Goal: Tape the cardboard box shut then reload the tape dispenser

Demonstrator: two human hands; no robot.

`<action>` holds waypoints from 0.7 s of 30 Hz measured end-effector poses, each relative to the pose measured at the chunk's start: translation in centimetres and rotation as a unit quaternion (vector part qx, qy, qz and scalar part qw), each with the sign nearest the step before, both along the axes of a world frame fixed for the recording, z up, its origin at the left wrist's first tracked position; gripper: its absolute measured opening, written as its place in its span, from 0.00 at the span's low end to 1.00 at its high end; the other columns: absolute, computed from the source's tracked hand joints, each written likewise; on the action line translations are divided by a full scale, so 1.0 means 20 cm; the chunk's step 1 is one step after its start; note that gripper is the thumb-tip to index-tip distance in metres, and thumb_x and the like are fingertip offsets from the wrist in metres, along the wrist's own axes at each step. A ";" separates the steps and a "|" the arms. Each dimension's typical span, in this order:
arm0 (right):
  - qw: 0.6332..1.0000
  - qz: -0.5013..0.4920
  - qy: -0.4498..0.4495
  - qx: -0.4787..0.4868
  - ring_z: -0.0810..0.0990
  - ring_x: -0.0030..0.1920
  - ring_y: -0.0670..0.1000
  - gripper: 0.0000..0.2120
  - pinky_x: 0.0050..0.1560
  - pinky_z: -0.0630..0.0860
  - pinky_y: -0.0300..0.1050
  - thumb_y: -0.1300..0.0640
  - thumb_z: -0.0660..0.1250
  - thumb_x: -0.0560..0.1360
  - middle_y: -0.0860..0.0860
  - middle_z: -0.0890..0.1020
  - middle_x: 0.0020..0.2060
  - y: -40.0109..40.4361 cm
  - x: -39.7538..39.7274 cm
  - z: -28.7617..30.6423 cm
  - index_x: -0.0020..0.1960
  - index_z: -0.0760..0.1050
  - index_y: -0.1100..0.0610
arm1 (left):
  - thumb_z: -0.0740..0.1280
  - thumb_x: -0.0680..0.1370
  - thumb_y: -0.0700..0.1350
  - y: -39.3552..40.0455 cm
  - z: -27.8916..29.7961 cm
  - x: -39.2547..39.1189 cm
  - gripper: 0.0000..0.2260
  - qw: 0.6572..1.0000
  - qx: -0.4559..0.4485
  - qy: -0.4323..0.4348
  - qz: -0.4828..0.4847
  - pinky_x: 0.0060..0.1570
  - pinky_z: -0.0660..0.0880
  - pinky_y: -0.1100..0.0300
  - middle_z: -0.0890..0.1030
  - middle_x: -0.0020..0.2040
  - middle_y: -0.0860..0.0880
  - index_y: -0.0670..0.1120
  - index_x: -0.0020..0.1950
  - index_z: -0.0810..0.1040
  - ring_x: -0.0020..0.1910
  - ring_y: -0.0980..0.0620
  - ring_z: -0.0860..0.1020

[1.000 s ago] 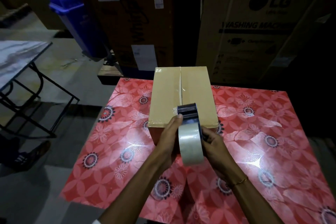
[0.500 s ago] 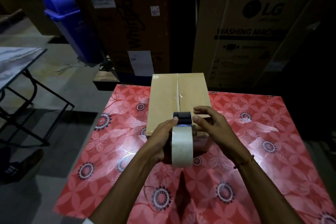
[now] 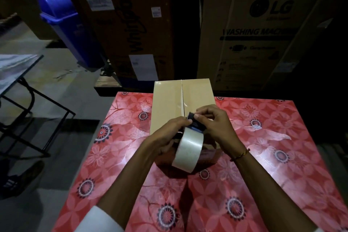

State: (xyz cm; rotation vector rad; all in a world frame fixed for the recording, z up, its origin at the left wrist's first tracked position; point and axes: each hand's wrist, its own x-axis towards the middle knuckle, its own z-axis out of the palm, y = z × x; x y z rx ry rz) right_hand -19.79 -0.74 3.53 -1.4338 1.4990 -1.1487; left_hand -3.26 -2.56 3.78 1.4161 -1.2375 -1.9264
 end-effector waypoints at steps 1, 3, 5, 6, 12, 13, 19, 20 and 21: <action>1.000 0.002 0.009 -0.001 0.80 0.50 0.52 0.04 0.56 0.79 0.49 0.62 0.69 0.75 0.56 0.80 0.49 0.00 0.00 0.00 0.47 0.81 0.63 | 0.63 0.81 0.47 0.00 -0.01 0.00 0.09 1.000 -0.006 0.002 -0.005 0.37 0.71 0.59 0.80 0.48 0.46 0.47 0.57 0.79 0.44 0.50 0.78; 1.000 0.009 0.019 -0.007 0.80 0.50 0.52 0.04 0.56 0.79 0.51 0.62 0.69 0.75 0.55 0.80 0.49 -0.01 -0.01 0.00 0.47 0.81 0.62 | 0.64 0.81 0.51 0.01 -0.02 0.00 0.11 1.000 -0.018 0.015 -0.011 0.37 0.75 0.63 0.83 0.51 0.47 0.48 0.60 0.79 0.43 0.54 0.82; 0.999 0.019 0.028 -0.024 0.79 0.51 0.52 0.04 0.55 0.78 0.51 0.61 0.68 0.76 0.54 0.79 0.49 -0.02 0.00 0.01 0.48 0.80 0.61 | 0.65 0.80 0.57 0.01 -0.02 -0.01 0.15 0.999 -0.032 0.020 -0.011 0.48 0.78 0.59 0.85 0.54 0.47 0.49 0.60 0.79 0.49 0.52 0.83; 0.999 0.024 0.031 -0.031 0.79 0.51 0.52 0.04 0.55 0.78 0.52 0.60 0.68 0.76 0.54 0.79 0.49 -0.02 0.00 0.01 0.48 0.79 0.60 | 0.66 0.80 0.58 0.01 -0.02 -0.02 0.17 0.999 -0.036 0.026 -0.009 0.54 0.77 0.52 0.85 0.56 0.46 0.49 0.61 0.79 0.54 0.47 0.83; 0.997 0.044 0.048 -0.041 0.79 0.48 0.52 0.03 0.48 0.78 0.50 0.59 0.66 0.78 0.51 0.77 0.47 -0.04 -0.01 0.02 0.47 0.76 0.58 | 0.71 0.77 0.51 -0.01 -0.05 -0.01 0.16 0.998 -0.031 0.047 -0.016 0.56 0.76 0.49 0.82 0.61 0.41 0.49 0.63 0.77 0.55 0.45 0.82; 0.997 0.047 0.047 -0.040 0.79 0.47 0.51 0.03 0.46 0.78 0.48 0.58 0.65 0.78 0.51 0.78 0.47 -0.04 -0.01 0.03 0.47 0.76 0.57 | 0.71 0.76 0.51 -0.01 -0.06 0.00 0.17 0.998 -0.029 0.052 -0.019 0.55 0.76 0.50 0.82 0.60 0.41 0.49 0.63 0.77 0.54 0.46 0.82; 0.995 0.048 0.075 -0.042 0.79 0.41 0.43 0.03 0.36 0.74 0.30 0.55 0.64 0.79 0.46 0.79 0.45 -0.06 0.00 0.02 0.48 0.74 0.54 | 0.72 0.74 0.47 0.01 -0.05 0.01 0.17 0.996 -0.025 0.080 -0.030 0.51 0.77 0.55 0.84 0.56 0.45 0.48 0.62 0.77 0.52 0.48 0.83; 0.996 0.042 0.070 -0.038 0.79 0.42 0.44 0.03 0.36 0.75 0.32 0.55 0.64 0.79 0.46 0.79 0.45 -0.07 0.00 0.02 0.49 0.74 0.54 | 0.72 0.75 0.46 0.01 -0.05 0.01 0.17 0.996 -0.024 0.085 -0.033 0.50 0.78 0.57 0.84 0.56 0.46 0.48 0.63 0.77 0.52 0.49 0.83; 0.997 0.037 0.064 -0.036 0.79 0.42 0.45 0.03 0.37 0.76 0.35 0.55 0.64 0.79 0.47 0.79 0.45 -0.07 0.00 0.01 0.49 0.74 0.54 | 0.72 0.75 0.45 0.02 -0.06 0.01 0.17 0.995 -0.023 0.090 -0.034 0.49 0.79 0.59 0.85 0.56 0.47 0.48 0.63 0.77 0.52 0.50 0.84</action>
